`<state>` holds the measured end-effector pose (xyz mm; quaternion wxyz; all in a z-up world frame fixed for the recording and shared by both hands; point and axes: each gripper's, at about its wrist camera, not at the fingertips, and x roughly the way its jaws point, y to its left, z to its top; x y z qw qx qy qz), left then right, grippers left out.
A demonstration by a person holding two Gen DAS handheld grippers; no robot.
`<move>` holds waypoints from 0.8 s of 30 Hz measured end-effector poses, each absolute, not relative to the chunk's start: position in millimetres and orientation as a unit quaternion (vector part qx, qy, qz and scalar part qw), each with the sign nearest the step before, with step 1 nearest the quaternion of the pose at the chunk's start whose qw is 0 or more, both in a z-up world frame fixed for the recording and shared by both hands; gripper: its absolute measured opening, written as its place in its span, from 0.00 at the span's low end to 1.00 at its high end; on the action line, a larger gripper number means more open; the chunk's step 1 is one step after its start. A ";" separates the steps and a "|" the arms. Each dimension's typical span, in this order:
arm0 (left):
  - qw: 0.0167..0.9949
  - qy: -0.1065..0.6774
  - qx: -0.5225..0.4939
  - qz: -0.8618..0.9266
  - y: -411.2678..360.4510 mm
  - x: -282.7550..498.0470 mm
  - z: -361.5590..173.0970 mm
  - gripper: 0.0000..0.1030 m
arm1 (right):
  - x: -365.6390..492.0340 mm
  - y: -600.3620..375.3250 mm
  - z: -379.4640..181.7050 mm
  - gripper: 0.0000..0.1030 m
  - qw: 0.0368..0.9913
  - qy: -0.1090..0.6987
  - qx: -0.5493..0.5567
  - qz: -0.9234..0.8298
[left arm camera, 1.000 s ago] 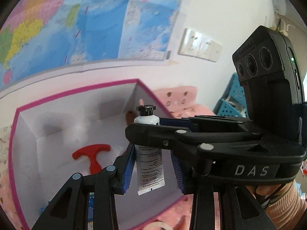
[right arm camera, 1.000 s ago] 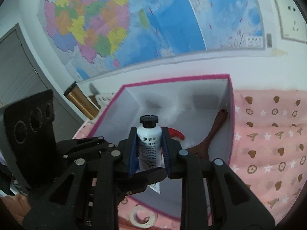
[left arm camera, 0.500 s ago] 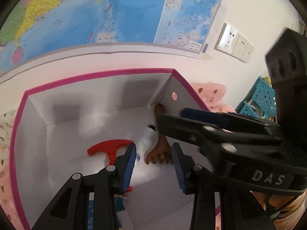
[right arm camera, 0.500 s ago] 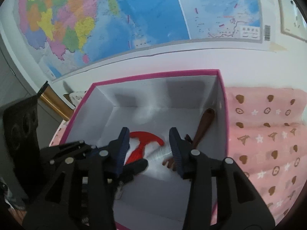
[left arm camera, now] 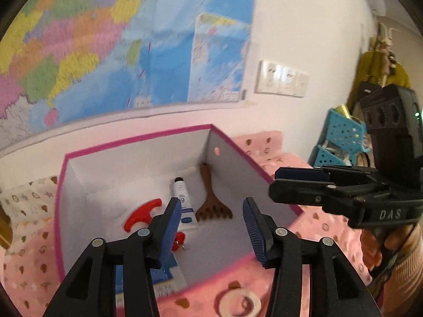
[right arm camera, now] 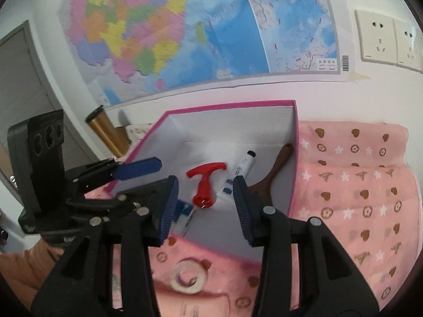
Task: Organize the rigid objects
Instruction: 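Move the right gripper down to the white tape roll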
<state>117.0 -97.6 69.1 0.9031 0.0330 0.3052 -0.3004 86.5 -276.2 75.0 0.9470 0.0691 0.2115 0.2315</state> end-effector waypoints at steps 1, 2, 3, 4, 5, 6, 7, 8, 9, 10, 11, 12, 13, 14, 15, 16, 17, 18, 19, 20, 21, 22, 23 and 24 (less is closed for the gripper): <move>0.903 0.300 0.034 -0.307 -94.5 108.9 71.1 0.48 | 78.6 -277.3 73.6 0.44 0.947 0.206 0.069 0.238; 0.903 0.294 0.034 -0.312 -90.8 101.6 72.1 0.48 | 73.2 -276.9 73.3 0.44 0.947 0.203 0.068 0.241; 0.902 0.291 0.033 -0.316 -87.7 97.0 72.8 0.48 | 62.8 -278.0 70.8 0.44 0.946 0.199 0.067 0.246; 0.901 0.289 0.032 -0.321 -85.6 92.0 72.7 0.48 | 55.4 -278.0 68.8 0.44 0.945 0.198 0.064 0.252; 0.900 0.286 0.032 -0.328 -82.2 85.3 72.0 0.48 | 50.2 -276.7 66.8 0.44 0.945 0.197 0.061 0.255; 0.898 0.285 0.032 -0.332 -80.8 81.2 70.5 0.48 | 40.9 -274.5 62.8 0.44 0.944 0.197 0.051 0.261; 0.897 0.286 0.032 -0.335 -79.7 77.4 68.4 0.49 | 36.1 -271.9 60.1 0.44 0.943 0.197 0.045 0.265; 0.897 0.285 0.036 -0.336 -78.7 70.7 65.2 0.49 | 31.1 -269.0 56.6 0.44 0.942 0.196 0.040 0.269; 0.896 0.285 0.039 -0.337 -77.7 65.5 62.7 0.49 | 27.1 -266.3 52.6 0.44 0.941 0.197 0.034 0.272; 0.894 0.288 0.042 -0.341 -77.4 60.7 58.3 0.49 | 23.7 -263.9 46.7 0.44 0.940 0.203 0.030 0.274; 0.892 0.292 0.043 -0.343 -77.2 56.7 54.4 0.49 | 22.4 -261.6 39.9 0.44 0.938 0.211 0.028 0.273; 0.890 0.295 0.047 -0.344 -77.1 52.5 50.9 0.49 | 21.6 -260.7 34.6 0.44 0.937 0.217 0.026 0.272; 0.889 0.301 0.051 -0.342 -77.9 49.5 44.6 0.49 | 22.9 -258.0 26.2 0.44 0.936 0.228 0.022 0.266; 0.887 0.308 0.053 -0.340 -77.3 45.9 38.9 0.49 | 23.6 -257.9 21.4 0.44 0.936 0.234 0.023 0.262; 0.885 0.314 0.052 -0.339 -77.4 44.6 33.9 0.49 | 26.0 -256.8 14.7 0.44 0.934 0.244 0.025 0.261; 0.883 0.322 0.050 -0.338 -77.5 44.2 28.1 0.49 | 29.2 -255.2 7.2 0.44 0.932 0.255 0.026 0.258; 0.880 0.333 0.048 -0.336 -78.0 44.3 21.0 0.49 | 31.3 -253.8 1.4 0.44 0.931 0.262 0.025 0.251; 0.879 0.339 0.050 -0.332 -78.2 43.5 15.9 0.49 | 34.9 -250.9 -6.1 0.44 0.930 0.275 0.020 0.242; 0.877 0.347 0.051 -0.328 -78.5 43.3 9.0 0.49 | 37.1 -249.4 -11.2 0.44 0.928 0.283 0.020 0.241; 0.874 0.355 0.048 -0.327 -78.2 43.7 3.8 0.49 | 39.0 -248.5 -15.5 0.44 0.926 0.289 0.021 0.240; 0.872 0.362 0.046 -0.325 -78.0 43.5 -0.6 0.49 | 40.9 -247.1 -19.5 0.44 0.925 0.294 0.020 0.238; 0.871 0.370 0.045 -0.321 -78.2 44.0 -6.1 0.49 | 42.6 -245.2 -23.8 0.44 0.923 0.300 0.018 0.238; 0.870 0.374 0.043 -0.319 -77.8 43.2 -9.8 0.49 | 43.5 -244.3 -26.4 0.44 0.922 0.304 0.019 0.239; 0.867 0.380 0.040 -0.319 -78.0 43.1 -13.3 0.49 | 45.7 -242.8 -30.1 0.44 0.921 0.310 0.019 0.238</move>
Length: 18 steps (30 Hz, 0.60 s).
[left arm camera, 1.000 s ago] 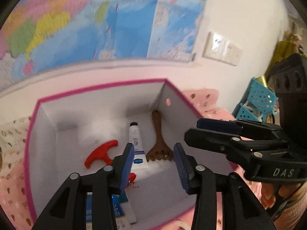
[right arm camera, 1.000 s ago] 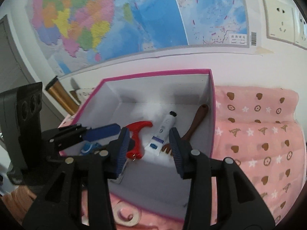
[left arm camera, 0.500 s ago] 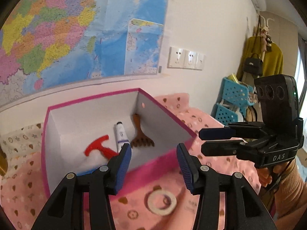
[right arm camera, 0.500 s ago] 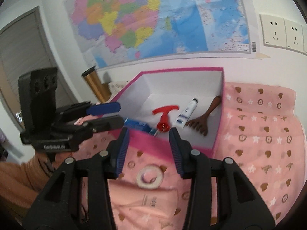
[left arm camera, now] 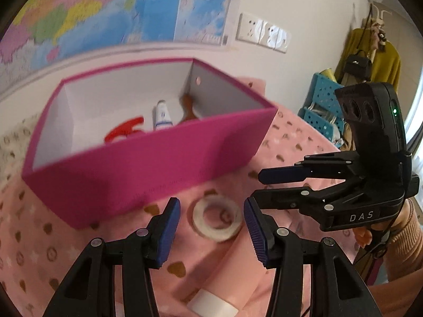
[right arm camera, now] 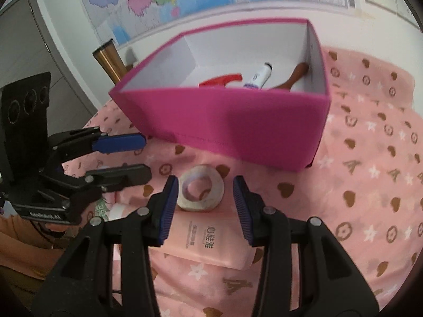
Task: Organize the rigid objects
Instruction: 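Move the right gripper down to the white tape roll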
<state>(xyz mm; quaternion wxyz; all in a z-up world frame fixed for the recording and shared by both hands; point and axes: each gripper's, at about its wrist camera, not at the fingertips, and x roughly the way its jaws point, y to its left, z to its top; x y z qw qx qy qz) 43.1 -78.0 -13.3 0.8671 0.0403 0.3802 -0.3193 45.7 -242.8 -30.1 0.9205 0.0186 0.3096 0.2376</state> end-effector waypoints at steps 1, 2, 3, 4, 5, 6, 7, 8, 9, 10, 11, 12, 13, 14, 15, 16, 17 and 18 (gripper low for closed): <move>0.865 0.384 0.039 -0.320 -78.3 42.5 -16.1 0.49 | 47.0 -241.6 -32.1 0.44 0.920 0.313 0.016 0.236; 0.864 0.389 0.042 -0.316 -79.2 41.8 -19.8 0.49 | 49.1 -240.4 -35.0 0.44 0.919 0.317 0.014 0.235; 0.864 0.392 0.044 -0.314 -80.0 42.0 -22.0 0.49 | 51.4 -240.0 -37.1 0.44 0.918 0.321 0.014 0.232; 0.862 0.397 0.043 -0.313 -80.3 42.6 -24.5 0.49 | 53.1 -239.6 -38.9 0.44 0.917 0.325 0.015 0.230; 0.860 0.400 0.041 -0.314 -80.3 43.1 -26.0 0.49 | 55.8 -239.4 -41.3 0.44 0.916 0.329 0.018 0.230; 0.858 0.404 0.039 -0.314 -79.9 44.0 -28.1 0.49 | 57.7 -238.5 -42.3 0.44 0.915 0.332 0.020 0.229; 0.857 0.408 0.036 -0.312 -79.4 45.2 -30.1 0.49 | 59.8 -238.9 -44.0 0.44 0.914 0.334 0.022 0.227; 0.857 0.411 0.034 -0.311 -78.4 45.8 -31.6 0.49 | 61.9 -238.9 -45.7 0.44 0.913 0.337 0.024 0.227; 0.855 0.415 0.029 -0.310 -77.3 46.0 -33.8 0.49 | 64.6 -238.3 -46.5 0.44 0.912 0.340 0.025 0.227; 0.853 0.420 0.024 -0.310 -76.4 45.9 -36.2 0.49 | 67.2 -237.2 -47.8 0.44 0.911 0.343 0.027 0.226; 0.852 0.423 0.023 -0.308 -75.4 49.0 -37.0 0.48 | 69.8 -235.6 -49.0 0.44 0.910 0.346 0.027 0.225; 0.851 0.426 0.024 -0.305 -75.6 49.7 -38.5 0.48 | 71.8 -234.7 -49.9 0.44 0.909 0.349 0.026 0.225; 0.851 0.428 0.025 -0.303 -75.8 50.4 -40.0 0.48 | 72.8 -233.7 -50.2 0.44 0.909 0.350 0.026 0.224; 0.850 0.431 0.024 -0.302 -76.1 51.3 -41.6 0.47 | 73.9 -232.6 -50.7 0.44 0.909 0.352 0.026 0.224; 0.849 0.434 0.023 -0.301 -76.5 51.5 -42.8 0.47 | 75.7 -232.5 -51.5 0.44 0.908 0.353 0.025 0.224; 0.848 0.436 0.024 -0.300 -77.1 51.5 -43.9 0.47 | 77.0 -231.1 -52.2 0.44 0.908 0.354 0.024 0.224; 0.847 0.438 0.024 -0.300 -76.6 52.2 -45.2 0.47 | 77.9 -229.7 -52.8 0.44 0.908 0.355 0.022 0.223; 0.847 0.439 0.024 -0.300 -76.9 51.6 -45.4 0.47 | 79.0 -228.1 -53.5 0.43 0.907 0.356 0.021 0.222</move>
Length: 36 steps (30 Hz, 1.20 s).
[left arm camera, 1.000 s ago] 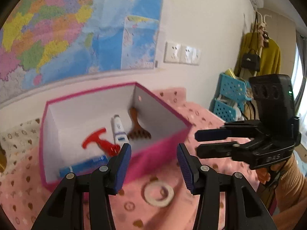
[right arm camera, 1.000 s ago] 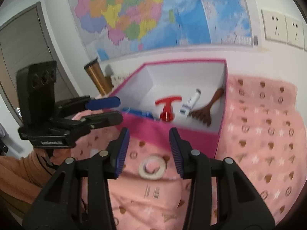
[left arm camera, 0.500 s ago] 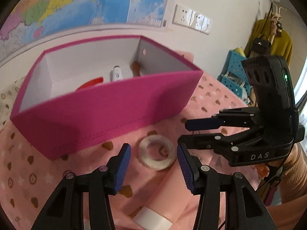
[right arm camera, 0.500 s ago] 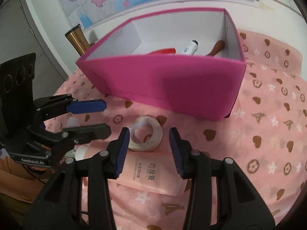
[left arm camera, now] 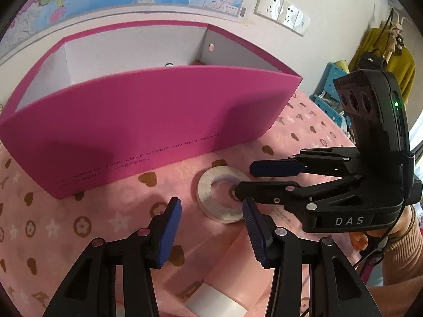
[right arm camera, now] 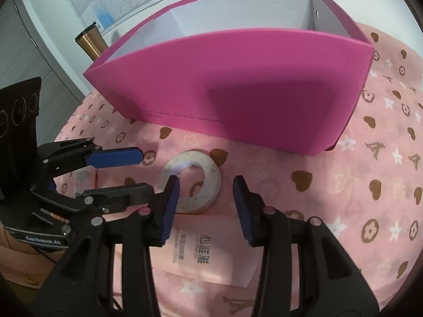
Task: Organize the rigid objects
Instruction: 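Move the right gripper down to the white tape roll, then grasp the white tape roll by its rim with the right gripper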
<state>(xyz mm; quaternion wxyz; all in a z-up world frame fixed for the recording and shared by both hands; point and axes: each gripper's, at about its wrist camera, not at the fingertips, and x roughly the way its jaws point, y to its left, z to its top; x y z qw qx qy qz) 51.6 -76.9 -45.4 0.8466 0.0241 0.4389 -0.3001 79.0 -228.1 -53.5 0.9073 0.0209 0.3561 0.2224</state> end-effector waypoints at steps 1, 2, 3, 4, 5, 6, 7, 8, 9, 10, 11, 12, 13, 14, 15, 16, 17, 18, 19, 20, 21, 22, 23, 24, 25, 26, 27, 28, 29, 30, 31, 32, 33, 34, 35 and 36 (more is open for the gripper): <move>0.846 0.440 0.025 -0.300 -77.4 51.4 -46.3 0.47 | 80.4 -226.8 -54.2 0.42 0.907 0.357 0.021 0.222; 0.844 0.442 0.024 -0.301 -77.7 51.8 -46.9 0.47 | 81.7 -225.8 -55.6 0.41 0.907 0.358 0.019 0.221; 0.843 0.444 0.024 -0.302 -77.9 52.2 -47.7 0.47 | 83.3 -223.3 -56.4 0.38 0.907 0.359 0.018 0.220; 0.843 0.445 0.024 -0.302 -78.1 52.7 -48.4 0.47 | 84.6 -222.4 -57.4 0.37 0.907 0.359 0.017 0.219; 0.842 0.447 0.024 -0.302 -79.0 53.0 -49.1 0.47 | 85.4 -222.0 -58.1 0.37 0.908 0.358 0.016 0.218; 0.841 0.448 0.024 -0.303 -79.4 53.3 -49.7 0.47 | 86.2 -220.2 -58.2 0.36 0.908 0.358 0.015 0.217; 0.839 0.449 0.022 -0.305 -79.5 53.4 -50.6 0.47 | 87.7 -219.2 -58.4 0.35 0.909 0.358 0.014 0.216; 0.838 0.451 0.021 -0.305 -80.0 54.4 -51.6 0.47 | 89.3 -218.7 -58.9 0.34 0.909 0.358 0.013 0.212; 0.838 0.452 0.021 -0.306 -80.2 54.5 -52.3 0.47 | 90.3 -218.3 -59.8 0.32 0.909 0.358 0.013 0.212; 0.837 0.454 0.020 -0.306 -80.2 54.7 -52.8 0.47 | 91.3 -217.2 -60.8 0.29 0.910 0.358 0.009 0.210; 0.836 0.456 0.018 -0.307 -80.6 55.2 -53.3 0.47 | 91.3 -217.7 -62.1 0.29 0.910 0.358 0.007 0.209; 0.834 0.457 0.016 -0.308 -80.9 55.4 -54.0 0.47 | 90.6 -218.0 -62.2 0.26 0.911 0.357 0.004 0.207; 0.834 0.458 0.015 -0.308 -80.8 55.3 -54.2 0.47 | 90.4 -217.1 -62.2 0.23 0.912 0.356 0.000 0.205; 0.834 0.458 0.014 -0.308 -81.3 55.6 -54.5 0.45 | 90.4 -216.4 -62.5 0.22 0.912 0.356 -0.003 0.203; 0.832 0.460 0.011 -0.309 -81.0 56.3 -54.9 0.45 | 90.0 -216.8 -63.2 0.21 0.913 0.355 -0.004 0.201; 0.830 0.463 0.007 -0.310 -80.4 57.2 -55.4 0.45 | 89.5 -216.1 -63.3 0.21 0.914 0.353 -0.006 0.199; 0.829 0.465 0.002 -0.312 -79.3 57.8 -55.6 0.45 | 88.9 -215.2 -63.4 0.21 0.915 0.351 -0.010 0.198; 0.828 0.466 -0.001 -0.312 -78.3 58.1 -55.8 0.45 | 88.0 -214.2 -63.5 0.19 0.916 0.349 -0.013 0.196; 0.827 0.467 -0.003 -0.312 -77.6 58.3 -56.0 0.45 | 87.4 -214.1 -63.6 0.19 0.917 0.348 -0.012 0.194; 0.828 0.467 -0.004 -0.312 -77.2 58.0 -55.9 0.45 | 87.1 -214.5 -63.8 0.19 0.917 0.347 -0.012 0.194; 0.828 0.467 -0.004 -0.312 -77.4 57.8 -55.8 0.45 | 87.1 -214.6 -63.5 0.19 0.918 0.347 -0.010 0.193; 0.828 0.466 -0.004 -0.312 -77.7 57.5 -55.7 0.45 | 86.9 -214.9 -63.0 0.18 0.918 0.345 -0.008 0.194; 0.828 0.466 -0.004 -0.313 -78.0 57.1 -55.2 0.45 | 86.3 -215.4 -62.8 0.18 0.918 0.345 -0.007 0.194; 0.827 0.466 -0.004 -0.314 -78.1 56.8 -54.7 0.45 | 85.5 -216.5 -61.7 0.17 0.919 0.342 -0.003 0.195; 0.827 0.466 -0.005 -0.315 -77.8 56.5 -54.0 0.45 | 84.1 -217.2 -60.5 0.16 0.920 0.339 0.001 0.196; 0.826 0.465 -0.007 -0.318 -77.7 56.0 -53.1 0.45 | 82.7 -218.4 -59.8 0.16 0.920 0.337 0.002 0.197; 0.826 0.463 -0.007 -0.320 -77.7 55.1 -52.2 0.45 | 80.5 -218.7 -58.0 0.16 0.922 0.334 0.001 0.198; 0.826 0.462 -0.008 -0.322 -77.6 53.9 -50.9 0.45 | 79.2 -218.9 -56.8 0.16 0.922 0.332 0.002 0.198; 0.826 0.461 -0.010 -0.324 -77.4 53.0 -49.7 0.45 | 77.8 -218.9 -55.6 0.16 0.923 0.330 0.001 0.198; 0.826 0.460 -0.011 -0.326 -78.1 52.5 -48.8 0.45 | 75.7 -218.9 -54.1 0.16 0.924 0.327 0.000 0.199; 0.826 0.459 -0.010 -0.326 -79.3 52.3 -48.6 0.45 | 74.6 -219.0 -53.3 0.16 0.924 0.326 0.001 0.199; 0.827 0.457 -0.010 -0.327 -80.8 51.8 -48.1 0.45 | 73.6 -219.0 -52.6 0.16 0.924 0.324 0.001 0.200; 0.826 0.456 -0.011 -0.329 -82.2 51.8 -48.3 0.45 | 72.1 -219.3 -51.5 0.16 0.925 0.322 0.001 0.201; 0.826 0.456 -0.013 -0.332 -82.6 51.3 -47.7 0.43 | 71.6 -219.7 -50.9 0.16 0.925 0.321 0.003 0.202; 0.826 0.455 -0.013 -0.332 -84.7 50.7 -47.2 0.42 | 70.6 -220.5 -50.2 0.16 0.925 0.320 0.007 0.203; 0.827 0.453 -0.012 -0.333 -85.2 49.9 -46.0 0.42 | 69.7 -220.7 -49.4 0.16 0.926 0.318 0.008 0.204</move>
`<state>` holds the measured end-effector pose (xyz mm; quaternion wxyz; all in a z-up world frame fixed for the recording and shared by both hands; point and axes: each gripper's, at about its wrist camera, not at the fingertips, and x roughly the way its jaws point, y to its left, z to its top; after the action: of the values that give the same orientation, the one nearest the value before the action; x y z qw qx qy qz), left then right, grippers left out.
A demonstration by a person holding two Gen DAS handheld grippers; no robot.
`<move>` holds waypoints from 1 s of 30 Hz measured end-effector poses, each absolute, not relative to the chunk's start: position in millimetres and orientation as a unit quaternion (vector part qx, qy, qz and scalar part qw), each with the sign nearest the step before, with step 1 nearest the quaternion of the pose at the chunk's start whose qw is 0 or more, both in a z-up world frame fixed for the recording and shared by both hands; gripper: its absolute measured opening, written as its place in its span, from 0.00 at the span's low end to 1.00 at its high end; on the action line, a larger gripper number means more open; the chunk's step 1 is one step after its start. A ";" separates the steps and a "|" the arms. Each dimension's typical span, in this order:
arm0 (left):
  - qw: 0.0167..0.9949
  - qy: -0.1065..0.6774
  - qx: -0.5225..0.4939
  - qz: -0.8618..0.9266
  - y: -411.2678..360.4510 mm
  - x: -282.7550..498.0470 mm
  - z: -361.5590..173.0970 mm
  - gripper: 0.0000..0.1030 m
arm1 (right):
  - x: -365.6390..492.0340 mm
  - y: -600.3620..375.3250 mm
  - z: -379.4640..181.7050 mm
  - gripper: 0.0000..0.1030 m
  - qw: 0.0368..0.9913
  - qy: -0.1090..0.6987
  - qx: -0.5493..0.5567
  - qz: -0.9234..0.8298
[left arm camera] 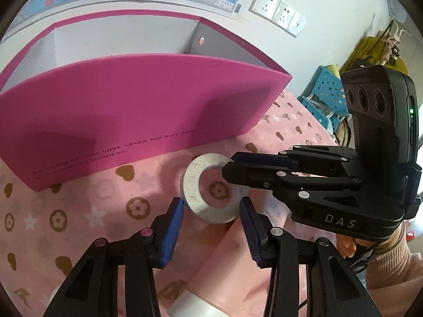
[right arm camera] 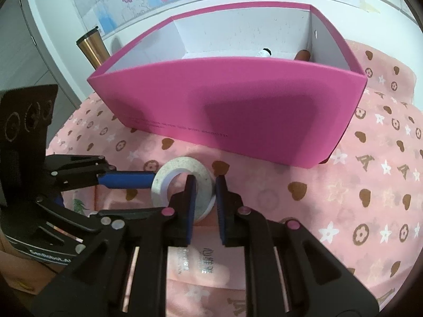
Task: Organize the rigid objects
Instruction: 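Grasp the white tape roll by its rim with the right gripper, then lift the tape roll into the pink box and open the right gripper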
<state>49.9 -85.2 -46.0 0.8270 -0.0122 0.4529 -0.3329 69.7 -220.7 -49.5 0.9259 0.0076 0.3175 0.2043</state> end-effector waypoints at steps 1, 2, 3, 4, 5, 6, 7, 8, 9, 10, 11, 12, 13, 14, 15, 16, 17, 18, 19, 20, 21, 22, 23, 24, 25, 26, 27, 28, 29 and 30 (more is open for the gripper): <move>0.828 0.450 -0.012 -0.334 -85.4 48.8 -43.7 0.42 | 67.5 -221.1 -48.2 0.16 0.927 0.314 0.007 0.204; 0.828 0.449 -0.012 -0.335 -84.8 48.4 -42.1 0.42 | 66.3 -222.2 -47.5 0.16 0.928 0.313 0.008 0.204; 0.829 0.446 -0.013 -0.336 -84.9 47.4 -39.4 0.42 | 64.7 -222.6 -46.1 0.16 0.928 0.310 0.009 0.204; 0.831 0.441 -0.012 -0.338 -85.1 45.8 -35.5 0.42 | 62.7 -223.4 -44.1 0.16 0.929 0.307 0.009 0.205; 0.832 0.437 -0.012 -0.341 -84.3 44.4 -32.1 0.42 | 61.4 -224.3 -42.0 0.16 0.930 0.304 0.010 0.206; 0.834 0.433 -0.012 -0.343 -84.7 43.5 -28.5 0.42 | 59.6 -225.5 -39.1 0.16 0.931 0.300 0.012 0.206; 0.835 0.428 -0.012 -0.345 -84.8 42.4 -24.9 0.42 | 57.0 -227.1 -35.4 0.16 0.933 0.294 0.013 0.207; 0.837 0.423 -0.011 -0.348 -85.1 41.3 -20.5 0.42 | 54.1 -228.8 -31.1 0.16 0.935 0.289 0.013 0.207; 0.839 0.417 -0.012 -0.351 -85.5 40.1 -15.3 0.42 | 52.2 -229.8 -28.1 0.16 0.936 0.285 0.012 0.208; 0.840 0.410 -0.012 -0.354 -86.0 39.1 -10.0 0.42 | 48.2 -231.1 -22.3 0.16 0.938 0.278 0.010 0.207; 0.842 0.405 -0.012 -0.356 -85.6 38.2 -5.3 0.42 | 45.6 -232.5 -18.3 0.16 0.940 0.273 0.008 0.207; 0.843 0.400 -0.012 -0.358 -85.9 38.0 -0.8 0.42 | 43.7 -232.8 -14.9 0.16 0.941 0.269 0.006 0.206; 0.846 0.394 -0.010 -0.360 -86.8 37.7 4.1 0.42 | 40.8 -233.9 -10.1 0.16 0.943 0.263 0.003 0.205; 0.847 0.390 -0.009 -0.361 -86.6 37.9 8.4 0.42 | 38.4 -235.2 -5.0 0.16 0.944 0.257 0.002 0.205; 0.848 0.385 -0.008 -0.363 -87.1 38.3 12.7 0.42 | 37.2 -235.9 -1.7 0.16 0.945 0.253 0.000 0.205; 0.851 0.379 -0.006 -0.364 -87.5 39.1 18.2 0.42 | 35.4 -237.2 3.3 0.16 0.947 0.248 -0.002 0.204; 0.853 0.374 -0.006 -0.365 -88.0 40.0 22.5 0.42 | 34.2 -238.4 7.4 0.16 0.948 0.244 -0.002 0.204; 0.854 0.370 -0.007 -0.366 -88.6 41.6 26.9 0.42 | 33.1 -240.0 13.0 0.16 0.950 0.237 -0.003 0.204; 0.855 0.365 -0.007 -0.367 -88.3 43.2 30.8 0.42 | 32.6 -241.2 16.5 0.16 0.951 0.234 -0.004 0.203; 0.857 0.362 -0.007 -0.368 -89.0 45.5 34.5 0.42 | 32.4 -242.7 19.9 0.16 0.952 0.230 -0.004 0.203; 0.858 0.358 -0.006 -0.367 -90.8 47.9 38.2 0.42 | 32.8 -243.4 23.8 0.16 0.953 0.226 -0.005 0.203; 0.860 0.356 -0.005 -0.367 -92.1 50.3 41.1 0.42 | 33.6 -244.6 27.9 0.16 0.954 0.222 -0.006 0.202; 0.862 0.351 -0.002 -0.365 -93.5 53.8 45.2 0.42 | 35.2 -245.6 32.2 0.16 0.955 0.219 -0.007 0.201; 0.863 0.349 0.000 -0.364 -94.6 56.5 47.7 0.42 | 38.1 -246.3 36.4 0.16 0.956 0.215 -0.007 0.201; 0.865 0.347 0.000 -0.363 -95.6 58.8 49.6 0.42 | 40.3 -246.6 39.6 0.16 0.956 0.213 -0.007 0.201; 0.866 0.345 0.000 -0.362 -97.0 62.5 52.3 0.42 | 43.7 -247.5 44.0 0.16 0.957 0.210 -0.007 0.201; 0.866 0.344 -0.002 -0.362 -97.9 67.4 55.3 0.42 | 46.1 -248.1 46.7 0.16 0.957 0.209 -0.008 0.200; 0.867 0.343 -0.002 -0.361 -99.0 71.5 57.0 0.42 | 49.8 -248.9 51.0 0.16 0.958 0.206 -0.009 0.198; 0.870 0.341 -0.001 -0.358 -100.2 78.0 59.6 0.42 | 54.4 -249.6 55.5 0.16 0.959 0.204 -0.010 0.198; 0.871 0.339 0.001 -0.356 -100.7 81.3 61.2 0.42 | 58.6 -250.4 59.0 0.16 0.959 0.203 -0.009 0.197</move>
<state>81.3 -100.7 61.2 0.8708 0.0015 0.3393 -0.3558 58.6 -250.4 59.0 0.9589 -0.0094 0.2034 0.1975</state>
